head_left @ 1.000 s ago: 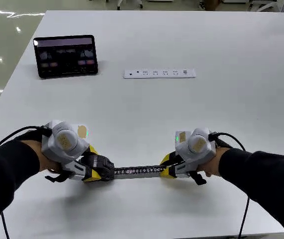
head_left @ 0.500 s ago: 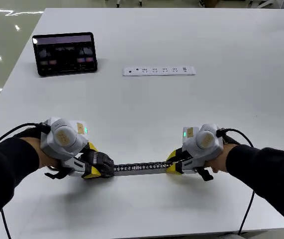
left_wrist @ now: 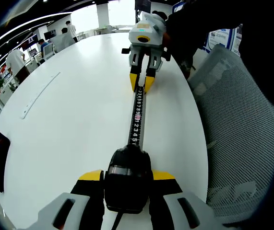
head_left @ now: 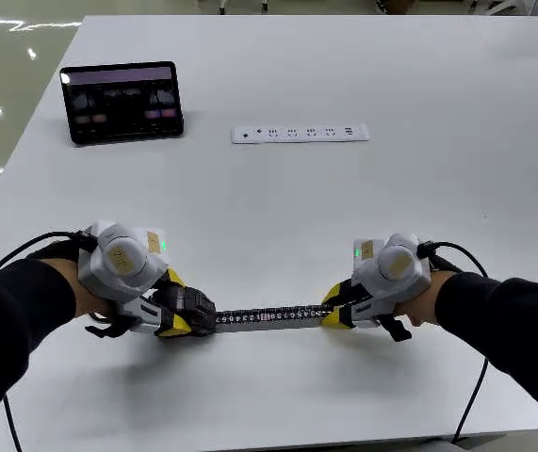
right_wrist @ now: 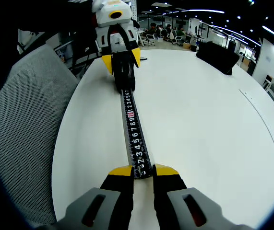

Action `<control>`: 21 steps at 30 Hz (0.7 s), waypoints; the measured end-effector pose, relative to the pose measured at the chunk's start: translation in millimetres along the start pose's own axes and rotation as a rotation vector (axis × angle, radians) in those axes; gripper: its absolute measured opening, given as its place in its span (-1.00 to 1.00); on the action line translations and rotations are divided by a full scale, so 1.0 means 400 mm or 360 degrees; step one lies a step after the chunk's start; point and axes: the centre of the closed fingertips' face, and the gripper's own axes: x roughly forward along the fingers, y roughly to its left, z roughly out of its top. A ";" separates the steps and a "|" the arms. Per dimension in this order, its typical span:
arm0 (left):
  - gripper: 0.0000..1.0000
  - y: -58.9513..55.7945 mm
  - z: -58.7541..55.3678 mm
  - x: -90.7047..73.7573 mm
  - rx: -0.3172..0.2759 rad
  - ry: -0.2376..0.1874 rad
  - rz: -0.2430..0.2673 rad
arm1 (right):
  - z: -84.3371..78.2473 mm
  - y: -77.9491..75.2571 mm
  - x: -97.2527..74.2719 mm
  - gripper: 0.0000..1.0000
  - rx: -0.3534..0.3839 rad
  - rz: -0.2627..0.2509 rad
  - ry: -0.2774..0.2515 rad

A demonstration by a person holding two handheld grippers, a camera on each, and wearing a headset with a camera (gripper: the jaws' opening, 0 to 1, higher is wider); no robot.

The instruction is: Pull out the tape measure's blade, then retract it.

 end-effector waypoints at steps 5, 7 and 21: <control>-0.36 -0.001 0.001 0.000 -0.0002 -0.0005 0.0002 | -0.012 -0.003 -0.008 -0.80 0.0006 -0.0005 0.0010; -0.36 -0.001 0.001 0.000 -0.0001 -0.0006 0.0004 | -0.017 -0.004 -0.012 -0.80 0.0008 -0.0005 0.0010; -0.36 -0.002 0.003 -0.001 -0.0007 -0.0009 0.0007 | -0.050 -0.012 -0.038 -0.80 0.0028 -0.0020 0.0032</control>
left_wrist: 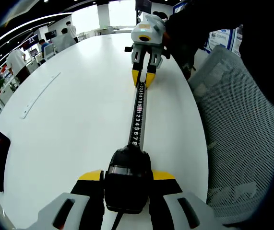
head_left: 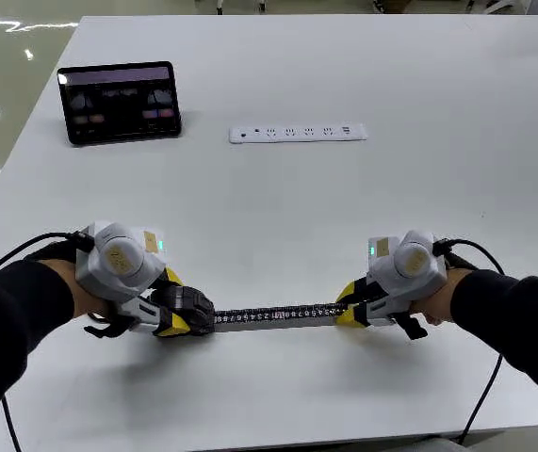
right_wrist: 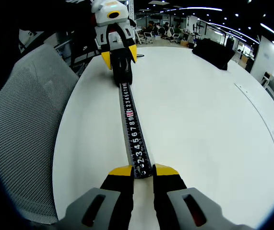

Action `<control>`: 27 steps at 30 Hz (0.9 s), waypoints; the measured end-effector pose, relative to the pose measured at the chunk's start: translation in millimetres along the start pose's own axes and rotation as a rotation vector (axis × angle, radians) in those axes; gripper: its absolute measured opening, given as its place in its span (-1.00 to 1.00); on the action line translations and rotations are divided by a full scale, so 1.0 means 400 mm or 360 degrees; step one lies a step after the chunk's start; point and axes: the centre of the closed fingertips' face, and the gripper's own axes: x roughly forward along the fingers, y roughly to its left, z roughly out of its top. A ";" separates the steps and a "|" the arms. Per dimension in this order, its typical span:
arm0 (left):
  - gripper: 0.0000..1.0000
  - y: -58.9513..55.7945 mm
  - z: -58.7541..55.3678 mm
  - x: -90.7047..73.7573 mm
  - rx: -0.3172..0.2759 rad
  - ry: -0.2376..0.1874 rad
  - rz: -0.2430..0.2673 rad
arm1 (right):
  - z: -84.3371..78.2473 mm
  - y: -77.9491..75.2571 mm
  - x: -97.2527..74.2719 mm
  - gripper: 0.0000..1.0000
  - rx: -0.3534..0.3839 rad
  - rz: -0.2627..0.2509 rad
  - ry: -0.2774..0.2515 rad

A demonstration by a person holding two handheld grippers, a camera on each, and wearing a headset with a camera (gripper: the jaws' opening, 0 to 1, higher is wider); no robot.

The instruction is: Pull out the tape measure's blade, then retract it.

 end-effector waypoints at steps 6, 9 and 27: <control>-0.36 0.000 0.001 0.000 0.0000 0.0003 -0.0001 | -0.013 0.000 -0.008 -0.80 0.0007 -0.0003 0.0012; -0.36 0.001 0.000 0.001 -0.0002 0.0002 0.0001 | -0.020 -0.002 -0.013 -0.80 0.0012 -0.0005 0.0018; -0.36 0.001 0.001 0.002 -0.0013 -0.0014 0.0000 | -0.051 -0.005 -0.039 -0.81 0.0028 -0.0004 0.0053</control>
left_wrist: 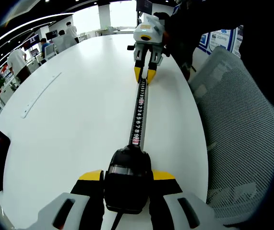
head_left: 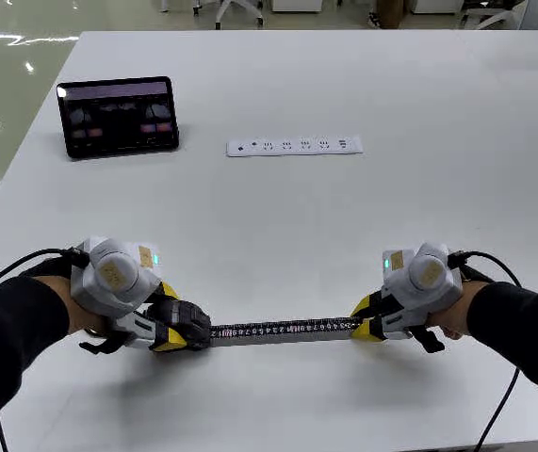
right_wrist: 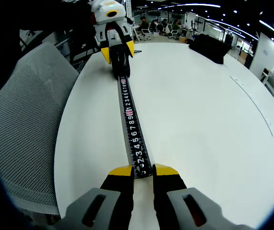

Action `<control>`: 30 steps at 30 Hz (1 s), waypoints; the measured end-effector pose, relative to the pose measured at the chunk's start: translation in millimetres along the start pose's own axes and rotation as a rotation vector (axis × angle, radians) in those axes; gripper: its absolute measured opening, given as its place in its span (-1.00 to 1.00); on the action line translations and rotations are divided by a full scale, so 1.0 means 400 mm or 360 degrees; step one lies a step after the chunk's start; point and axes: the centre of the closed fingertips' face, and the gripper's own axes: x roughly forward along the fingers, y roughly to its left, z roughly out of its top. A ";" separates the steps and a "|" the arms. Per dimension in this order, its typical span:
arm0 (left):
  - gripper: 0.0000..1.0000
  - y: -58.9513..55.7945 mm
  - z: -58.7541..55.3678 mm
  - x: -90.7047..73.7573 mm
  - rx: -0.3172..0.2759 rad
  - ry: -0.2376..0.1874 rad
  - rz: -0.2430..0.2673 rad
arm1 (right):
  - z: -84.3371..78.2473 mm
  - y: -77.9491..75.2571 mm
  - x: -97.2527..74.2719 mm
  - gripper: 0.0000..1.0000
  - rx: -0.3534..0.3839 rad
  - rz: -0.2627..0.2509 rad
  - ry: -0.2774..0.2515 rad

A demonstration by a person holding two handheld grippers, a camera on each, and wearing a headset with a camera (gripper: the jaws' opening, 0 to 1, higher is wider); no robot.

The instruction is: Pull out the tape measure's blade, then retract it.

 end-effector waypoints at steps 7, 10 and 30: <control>-0.36 -0.001 0.001 0.000 0.0001 0.0001 -0.0002 | -0.011 -0.002 -0.007 -0.81 0.0009 -0.0003 0.0011; -0.36 0.001 0.000 0.001 -0.0001 -0.0001 -0.0001 | -0.015 -0.002 -0.010 -0.80 0.0014 -0.0006 0.0013; -0.36 0.000 0.000 0.001 -0.0006 -0.0007 0.0000 | -0.044 -0.013 -0.028 -0.80 0.0028 -0.0014 0.0040</control>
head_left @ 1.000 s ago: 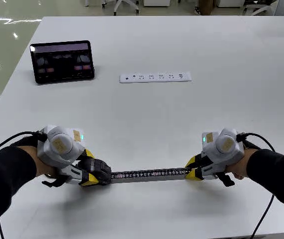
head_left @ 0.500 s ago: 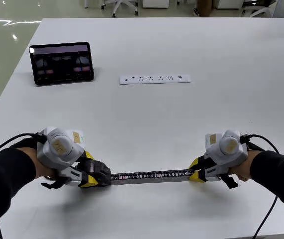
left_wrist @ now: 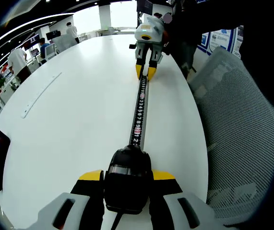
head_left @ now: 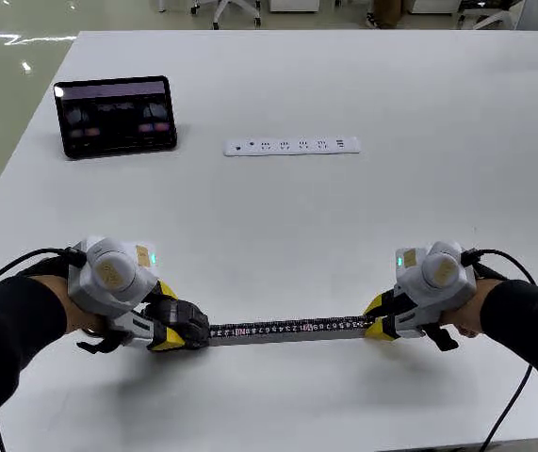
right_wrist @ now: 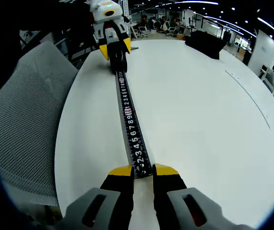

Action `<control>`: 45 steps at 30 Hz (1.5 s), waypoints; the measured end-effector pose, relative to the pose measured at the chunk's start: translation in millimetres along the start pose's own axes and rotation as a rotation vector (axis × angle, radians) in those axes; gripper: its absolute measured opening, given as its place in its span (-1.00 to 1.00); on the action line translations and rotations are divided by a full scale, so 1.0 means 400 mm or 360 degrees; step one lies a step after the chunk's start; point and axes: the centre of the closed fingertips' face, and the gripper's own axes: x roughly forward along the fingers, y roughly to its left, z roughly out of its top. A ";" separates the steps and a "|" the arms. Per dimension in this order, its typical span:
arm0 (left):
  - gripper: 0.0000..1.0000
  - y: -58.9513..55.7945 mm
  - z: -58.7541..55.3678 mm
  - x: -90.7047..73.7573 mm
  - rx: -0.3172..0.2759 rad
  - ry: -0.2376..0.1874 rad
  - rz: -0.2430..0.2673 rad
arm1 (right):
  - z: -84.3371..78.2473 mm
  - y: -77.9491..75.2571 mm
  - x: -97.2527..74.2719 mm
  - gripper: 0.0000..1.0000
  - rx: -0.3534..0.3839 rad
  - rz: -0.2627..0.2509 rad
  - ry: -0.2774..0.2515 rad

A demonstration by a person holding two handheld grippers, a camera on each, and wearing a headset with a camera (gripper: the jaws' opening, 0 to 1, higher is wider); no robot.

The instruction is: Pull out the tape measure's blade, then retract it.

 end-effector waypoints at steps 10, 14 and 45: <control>-0.36 0.003 -0.001 0.001 -0.0003 -0.0004 0.0001 | 0.000 -0.002 0.000 -0.80 0.0005 -0.0001 0.0001; -0.36 0.004 -0.001 0.001 -0.0010 -0.0010 0.0005 | 0.000 -0.003 0.001 -0.79 0.0005 0.0001 0.0002; 0.76 0.017 -0.154 -0.166 -0.1009 -0.0522 0.0526 | -0.059 0.030 -0.147 -0.01 0.0512 -0.0572 -0.0407</control>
